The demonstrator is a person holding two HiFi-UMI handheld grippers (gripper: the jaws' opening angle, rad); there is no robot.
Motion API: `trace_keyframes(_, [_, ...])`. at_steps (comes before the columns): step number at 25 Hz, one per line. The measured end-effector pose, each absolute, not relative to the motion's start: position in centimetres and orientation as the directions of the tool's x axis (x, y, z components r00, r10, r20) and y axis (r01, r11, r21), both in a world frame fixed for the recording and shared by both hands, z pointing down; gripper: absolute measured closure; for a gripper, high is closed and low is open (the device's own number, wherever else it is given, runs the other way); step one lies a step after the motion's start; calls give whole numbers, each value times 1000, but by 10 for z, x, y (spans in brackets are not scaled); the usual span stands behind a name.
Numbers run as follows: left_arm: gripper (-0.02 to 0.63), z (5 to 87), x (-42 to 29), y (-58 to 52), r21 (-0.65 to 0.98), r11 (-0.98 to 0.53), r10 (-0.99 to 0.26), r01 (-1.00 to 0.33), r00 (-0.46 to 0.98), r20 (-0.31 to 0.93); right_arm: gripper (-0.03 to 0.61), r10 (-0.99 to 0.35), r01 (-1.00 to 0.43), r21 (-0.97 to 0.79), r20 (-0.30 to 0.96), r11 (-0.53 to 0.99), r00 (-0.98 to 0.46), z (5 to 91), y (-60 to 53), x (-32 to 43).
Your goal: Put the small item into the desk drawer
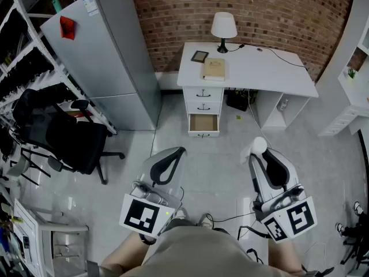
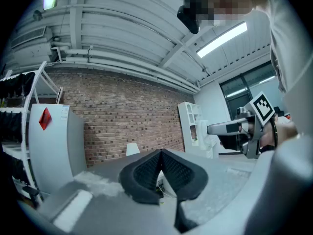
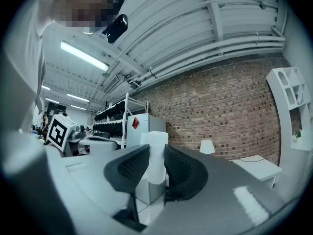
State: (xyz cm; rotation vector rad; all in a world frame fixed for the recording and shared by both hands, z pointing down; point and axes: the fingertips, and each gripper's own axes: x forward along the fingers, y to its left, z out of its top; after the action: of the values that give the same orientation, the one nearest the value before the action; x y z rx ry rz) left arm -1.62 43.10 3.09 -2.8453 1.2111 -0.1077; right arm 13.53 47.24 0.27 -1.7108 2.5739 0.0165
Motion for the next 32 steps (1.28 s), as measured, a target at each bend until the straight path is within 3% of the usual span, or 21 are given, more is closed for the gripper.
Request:
trace_keyframes(21, [612,45,-8,433,-102,-679,-734,-727,677,54,476,-910,-905,-98,-10,414,-415,28,467,156])
trace_keyframes(32, [611,69,-25,356,-64,-671,-741,-739,669,55,476,-909,-907,-118,54,405,-413,58,385,143])
